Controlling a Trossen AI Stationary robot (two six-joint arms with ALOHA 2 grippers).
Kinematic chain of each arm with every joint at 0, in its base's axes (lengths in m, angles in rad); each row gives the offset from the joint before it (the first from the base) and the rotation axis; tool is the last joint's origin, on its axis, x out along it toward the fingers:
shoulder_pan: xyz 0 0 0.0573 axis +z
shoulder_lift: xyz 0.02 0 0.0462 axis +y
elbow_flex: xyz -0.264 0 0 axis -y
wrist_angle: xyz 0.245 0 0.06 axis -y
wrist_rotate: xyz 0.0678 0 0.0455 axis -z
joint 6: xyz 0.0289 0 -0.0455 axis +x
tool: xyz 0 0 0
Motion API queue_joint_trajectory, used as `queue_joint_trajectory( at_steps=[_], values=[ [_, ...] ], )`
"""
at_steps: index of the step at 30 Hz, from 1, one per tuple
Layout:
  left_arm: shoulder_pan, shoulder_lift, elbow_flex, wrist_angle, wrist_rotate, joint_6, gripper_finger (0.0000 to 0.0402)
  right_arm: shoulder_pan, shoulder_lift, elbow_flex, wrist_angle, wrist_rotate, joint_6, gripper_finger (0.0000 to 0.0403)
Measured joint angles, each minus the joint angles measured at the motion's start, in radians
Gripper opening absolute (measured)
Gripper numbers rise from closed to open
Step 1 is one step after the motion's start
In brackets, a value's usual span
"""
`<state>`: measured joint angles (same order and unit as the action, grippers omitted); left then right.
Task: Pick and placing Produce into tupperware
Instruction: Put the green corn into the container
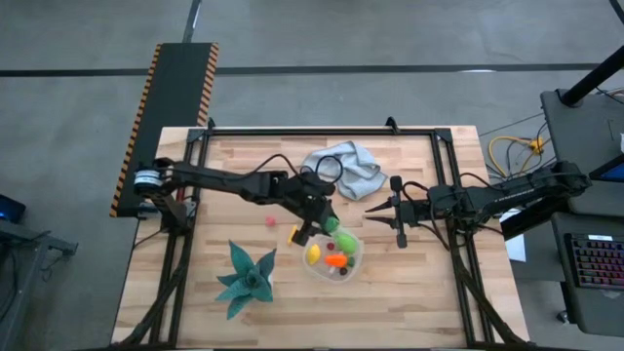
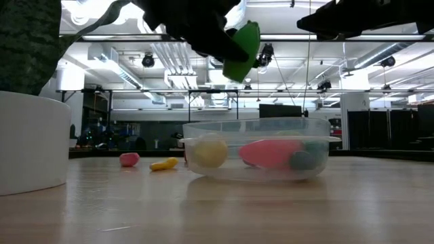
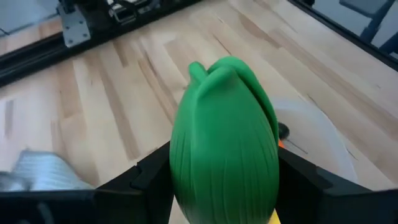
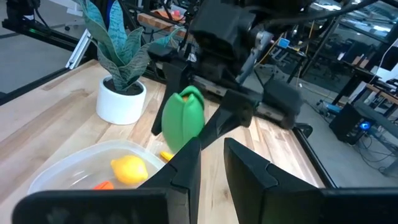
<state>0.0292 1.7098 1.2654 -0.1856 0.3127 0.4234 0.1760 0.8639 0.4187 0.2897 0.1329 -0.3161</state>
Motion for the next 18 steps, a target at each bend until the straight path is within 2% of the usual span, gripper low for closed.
queue_joint_trajectory(
  at_steps=[8,18],
  values=[
    [0.0,0.021,-0.115,0.17,0.075,-0.07,0.0192,0.0,0.0,0.0,-0.003,0.0,0.001,0.0063],
    [-0.002,0.114,-0.168,0.326,0.106,-0.084,0.0192,0.0,0.0,0.0,-0.003,0.0,0.001,0.0063]
  ],
)
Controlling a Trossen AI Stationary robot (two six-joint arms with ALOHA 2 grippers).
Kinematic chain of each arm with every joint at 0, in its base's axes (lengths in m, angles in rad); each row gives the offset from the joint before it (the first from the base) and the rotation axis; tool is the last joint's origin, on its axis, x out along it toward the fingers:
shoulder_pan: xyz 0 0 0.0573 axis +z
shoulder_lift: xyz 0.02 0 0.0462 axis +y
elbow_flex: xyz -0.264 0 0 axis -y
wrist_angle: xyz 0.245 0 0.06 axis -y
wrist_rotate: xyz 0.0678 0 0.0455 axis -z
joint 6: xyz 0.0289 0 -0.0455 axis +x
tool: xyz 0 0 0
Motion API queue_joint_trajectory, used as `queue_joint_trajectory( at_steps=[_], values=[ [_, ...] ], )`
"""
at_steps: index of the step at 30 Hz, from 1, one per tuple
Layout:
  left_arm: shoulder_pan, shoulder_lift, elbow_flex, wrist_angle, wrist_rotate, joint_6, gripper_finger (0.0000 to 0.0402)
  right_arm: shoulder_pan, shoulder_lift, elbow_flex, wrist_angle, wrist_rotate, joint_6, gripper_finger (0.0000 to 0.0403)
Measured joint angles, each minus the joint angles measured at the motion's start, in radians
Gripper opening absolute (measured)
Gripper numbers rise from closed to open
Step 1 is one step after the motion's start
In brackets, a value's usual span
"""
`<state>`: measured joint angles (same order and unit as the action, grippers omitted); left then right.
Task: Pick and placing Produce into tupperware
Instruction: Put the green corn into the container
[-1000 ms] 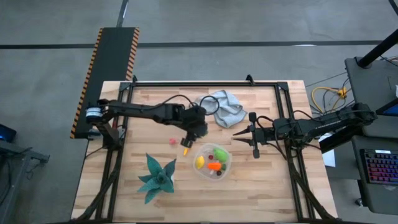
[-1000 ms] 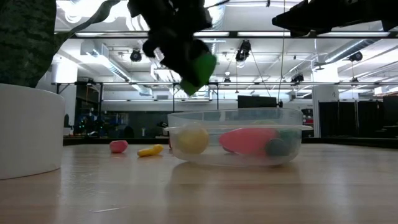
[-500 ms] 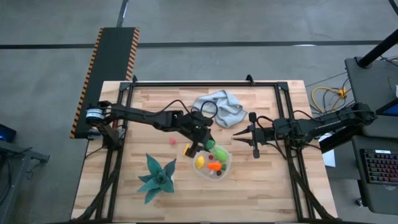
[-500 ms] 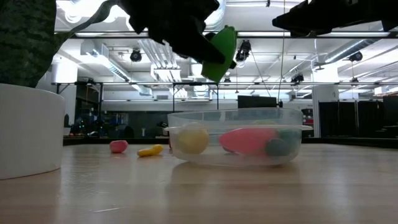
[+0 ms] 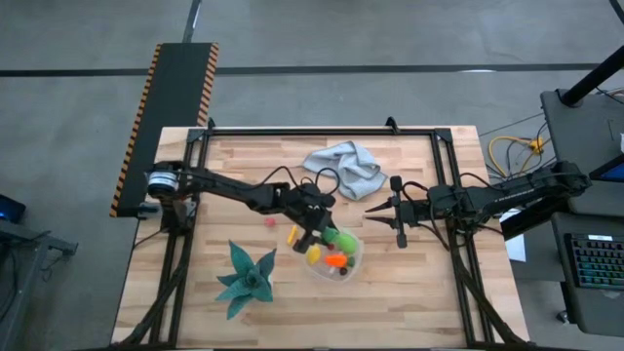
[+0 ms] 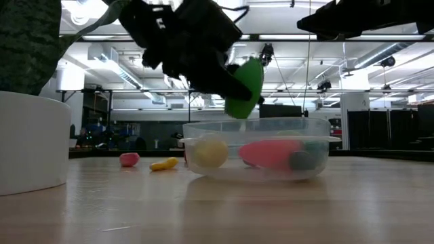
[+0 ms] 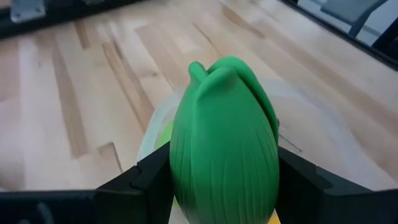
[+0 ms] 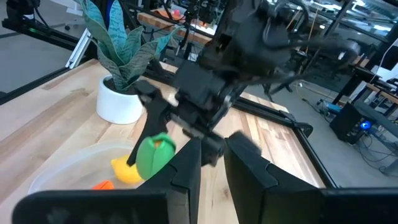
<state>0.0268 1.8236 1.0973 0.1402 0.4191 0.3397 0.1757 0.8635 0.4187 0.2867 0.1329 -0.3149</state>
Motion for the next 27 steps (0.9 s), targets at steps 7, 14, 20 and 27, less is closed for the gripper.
queue_joint_trajectory(
  at_steps=[7,14,20,27],
  values=[
    [-0.001,0.045,-0.002,0.034,0.007,-0.021,0.0192,0.0,0.0,0.0,-0.001,0.0,0.0,0.0063],
    [-0.001,0.056,-0.009,0.038,0.041,-0.061,0.0194,0.0,0.002,0.0,-0.003,0.0,0.0,0.0063],
    [-0.001,0.056,-0.012,0.037,0.043,-0.072,0.0201,0.0,0.002,0.0,-0.003,0.0,0.001,0.0063],
    [-0.001,0.056,-0.015,0.036,0.042,-0.085,0.0202,0.0,0.002,0.0,-0.003,0.0,0.001,0.0063]
  ],
)
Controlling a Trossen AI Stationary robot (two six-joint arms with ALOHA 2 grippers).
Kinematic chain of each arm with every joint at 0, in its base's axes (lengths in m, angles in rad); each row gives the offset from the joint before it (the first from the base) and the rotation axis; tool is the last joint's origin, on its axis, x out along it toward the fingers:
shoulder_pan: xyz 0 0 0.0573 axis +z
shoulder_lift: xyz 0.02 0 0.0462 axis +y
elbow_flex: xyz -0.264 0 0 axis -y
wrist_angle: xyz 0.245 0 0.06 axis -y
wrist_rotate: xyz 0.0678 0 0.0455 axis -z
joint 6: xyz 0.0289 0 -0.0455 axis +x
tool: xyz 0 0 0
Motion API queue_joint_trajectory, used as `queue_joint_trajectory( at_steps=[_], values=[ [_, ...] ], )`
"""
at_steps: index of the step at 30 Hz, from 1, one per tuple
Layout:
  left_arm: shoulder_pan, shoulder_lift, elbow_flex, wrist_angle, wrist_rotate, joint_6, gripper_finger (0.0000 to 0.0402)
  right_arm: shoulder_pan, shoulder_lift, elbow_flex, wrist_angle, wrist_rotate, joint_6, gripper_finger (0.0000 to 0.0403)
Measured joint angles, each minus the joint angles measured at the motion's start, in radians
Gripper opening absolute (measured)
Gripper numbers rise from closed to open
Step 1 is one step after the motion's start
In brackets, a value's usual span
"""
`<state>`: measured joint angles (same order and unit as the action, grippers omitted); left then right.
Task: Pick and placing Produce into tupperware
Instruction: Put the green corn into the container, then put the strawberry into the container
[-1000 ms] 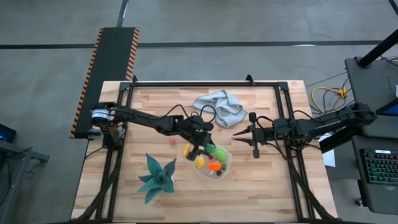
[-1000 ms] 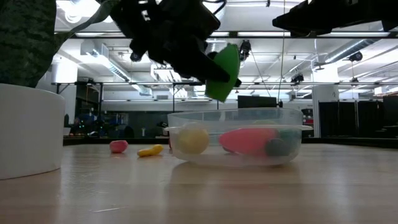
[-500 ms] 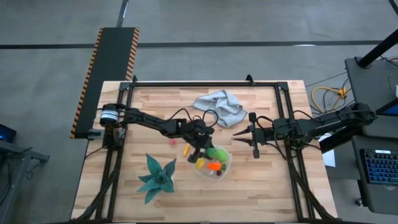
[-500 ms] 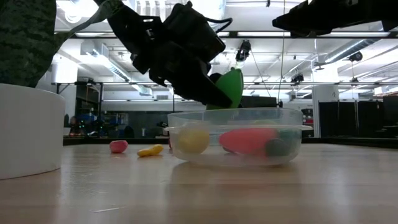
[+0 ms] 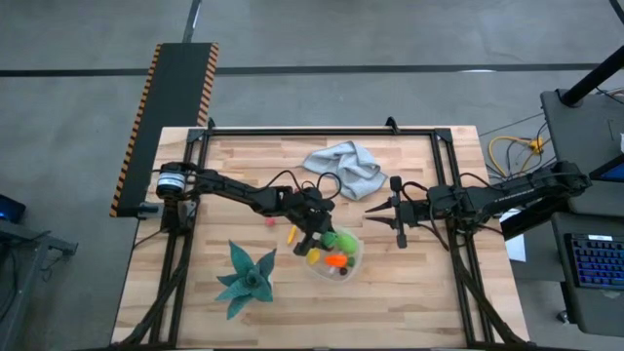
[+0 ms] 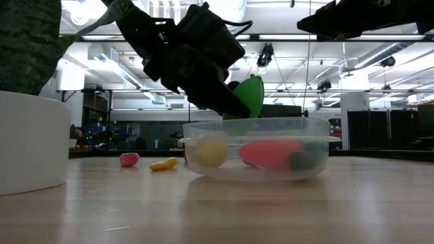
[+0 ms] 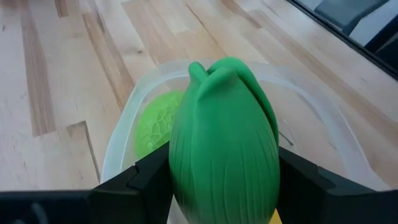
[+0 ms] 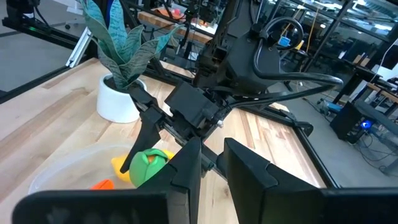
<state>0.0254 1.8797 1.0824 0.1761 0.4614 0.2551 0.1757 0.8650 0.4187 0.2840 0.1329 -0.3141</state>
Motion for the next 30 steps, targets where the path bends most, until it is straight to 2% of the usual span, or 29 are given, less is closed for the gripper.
queue_joint_trajectory(
  at_steps=[4,16,27,30],
  values=[
    [0.001,0.0,0.0,-0.002,0.0,-0.022,0.0208,0.0,0.0,0.0,0.0,0.0,0.0,0.0063],
    [0.001,-0.002,0.001,-0.002,-0.001,-0.04,0.028,0.0,0.0,0.0,0.0,0.0,0.0,0.0063],
    [0.001,-0.064,0.001,-0.022,-0.008,-0.031,0.0283,0.0,0.0,0.0,0.0,0.0,0.0,0.0063],
    [0.003,-0.11,0.007,-0.102,-0.068,0.003,0.0283,0.0,0.0,0.0,0.0,0.0,0.0,0.0063]
  ],
)
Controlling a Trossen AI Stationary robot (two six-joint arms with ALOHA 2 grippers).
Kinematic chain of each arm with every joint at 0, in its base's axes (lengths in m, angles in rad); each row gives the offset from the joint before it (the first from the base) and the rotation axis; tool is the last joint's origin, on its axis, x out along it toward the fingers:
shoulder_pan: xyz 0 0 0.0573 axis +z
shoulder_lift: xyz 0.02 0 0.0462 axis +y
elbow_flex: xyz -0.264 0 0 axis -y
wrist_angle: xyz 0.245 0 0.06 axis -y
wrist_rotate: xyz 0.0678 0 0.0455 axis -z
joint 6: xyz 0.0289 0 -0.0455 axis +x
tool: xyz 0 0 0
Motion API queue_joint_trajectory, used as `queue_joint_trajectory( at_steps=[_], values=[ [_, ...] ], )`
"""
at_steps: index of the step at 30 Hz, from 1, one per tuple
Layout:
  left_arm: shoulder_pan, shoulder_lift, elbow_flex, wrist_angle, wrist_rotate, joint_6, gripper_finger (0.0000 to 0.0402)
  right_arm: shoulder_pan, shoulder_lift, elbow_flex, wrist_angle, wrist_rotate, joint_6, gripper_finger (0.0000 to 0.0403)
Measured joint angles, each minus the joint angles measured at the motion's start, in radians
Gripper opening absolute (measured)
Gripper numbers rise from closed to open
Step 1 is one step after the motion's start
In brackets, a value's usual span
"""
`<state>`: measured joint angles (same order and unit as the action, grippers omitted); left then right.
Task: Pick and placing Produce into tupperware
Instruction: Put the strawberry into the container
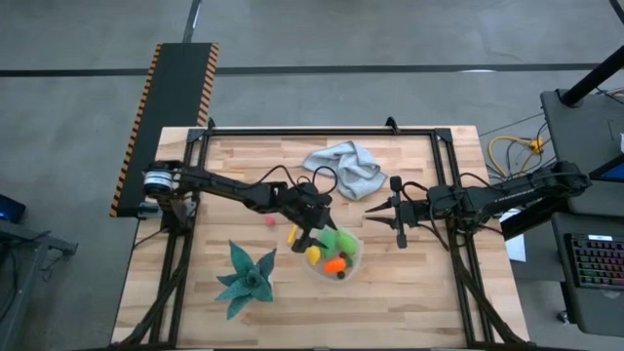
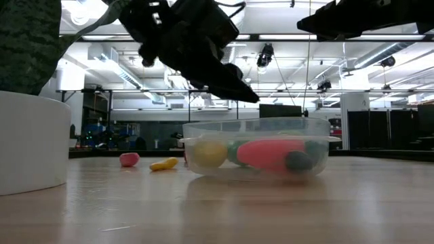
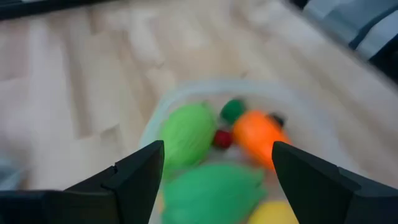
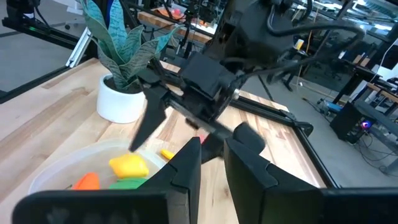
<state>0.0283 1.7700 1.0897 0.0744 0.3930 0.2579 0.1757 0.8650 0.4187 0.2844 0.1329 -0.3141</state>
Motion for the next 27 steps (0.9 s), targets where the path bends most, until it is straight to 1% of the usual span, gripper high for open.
queue_joint_trajectory(
  at_steps=[4,6,8,11,15,18,22,27],
  values=[
    [0.003,-0.063,0.013,-0.146,-0.138,0.064,0.0283,0.0,0.0,0.0,-0.002,0.0,0.0,0.0063],
    [0.009,-0.094,0.014,-0.207,-0.189,0.096,0.0283,0.0,0.0,0.0,-0.002,0.0,0.0,0.0063],
    [0.019,-0.122,0.014,-0.257,-0.216,0.118,0.0283,0.0,0.0,0.0,-0.002,0.0,0.0,0.0063],
    [0.046,-0.151,0.014,-0.34,-0.227,0.146,0.0283,0.0,0.0,0.0,-0.002,0.0,0.0,0.0063],
    [0.1,-0.164,0.012,-0.436,-0.298,0.184,0.0283,0.0,0.0,0.0,-0.002,0.0,0.0,0.0063],
    [0.153,-0.152,0.003,-0.452,-0.307,0.197,0.0283,0.0,0.0,0.0,0.0,0.0,0.0,0.0063],
    [0.22,-0.115,-0.002,-0.457,-0.292,0.201,0.0283,0.0,0.0,0.0,0.003,0.0,0.0,0.0063],
    [0.27,-0.067,-0.001,-0.46,-0.287,0.202,0.0283,0.0,-0.001,0.0,0.004,0.0,-0.001,0.0063]
  ],
)
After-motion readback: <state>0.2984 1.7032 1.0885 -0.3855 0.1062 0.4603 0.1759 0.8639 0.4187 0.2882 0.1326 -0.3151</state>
